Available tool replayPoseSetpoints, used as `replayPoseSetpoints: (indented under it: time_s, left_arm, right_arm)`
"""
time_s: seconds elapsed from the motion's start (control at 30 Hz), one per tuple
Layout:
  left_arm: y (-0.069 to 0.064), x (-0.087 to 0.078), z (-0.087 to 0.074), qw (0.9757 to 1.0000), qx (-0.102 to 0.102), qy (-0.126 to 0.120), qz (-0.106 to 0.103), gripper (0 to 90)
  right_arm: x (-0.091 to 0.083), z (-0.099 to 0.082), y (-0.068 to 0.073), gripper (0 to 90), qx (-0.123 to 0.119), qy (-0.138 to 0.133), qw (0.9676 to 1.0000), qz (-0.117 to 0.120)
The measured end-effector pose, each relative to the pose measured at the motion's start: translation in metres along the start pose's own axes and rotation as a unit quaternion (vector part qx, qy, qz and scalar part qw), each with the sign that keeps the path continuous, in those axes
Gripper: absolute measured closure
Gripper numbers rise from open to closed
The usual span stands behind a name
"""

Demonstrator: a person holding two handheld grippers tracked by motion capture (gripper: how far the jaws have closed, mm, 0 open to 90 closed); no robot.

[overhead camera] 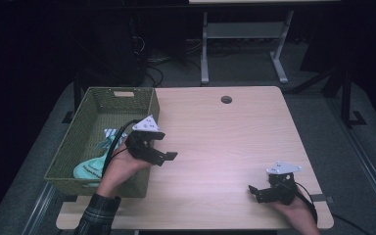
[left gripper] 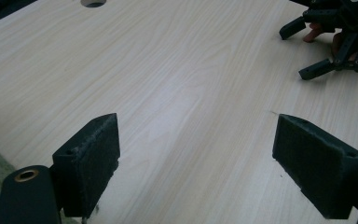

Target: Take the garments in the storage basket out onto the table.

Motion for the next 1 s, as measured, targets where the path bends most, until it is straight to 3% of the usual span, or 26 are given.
replayPoseSetpoints:
  time_s: [0.77, 1.0]
  left_arm:
    - [0.016, -0.02, -0.016, 0.9996, -0.013, 0.011, 0.022, 14.0]
    - [0.024, -0.031, -0.022, 0.9989, -0.022, 0.01, 0.039, 14.0]
  right_arm:
    - [0.0, 0.0, 0.0, 0.0, 0.0, 0.0, 1.0, 0.0]
    - [0.0, 0.0, 0.0, 0.0, 0.0, 0.0, 1.0, 0.0]
Point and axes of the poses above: each handheld gripper's, and its own axes: x roughly forward along the jaws, z roughly out of its top, y roughly to its left, the point moved 8 cm from there along x, roughly forward along the jaws, and after that the axes turned 12 degrees about x, right-handed, at the moved point
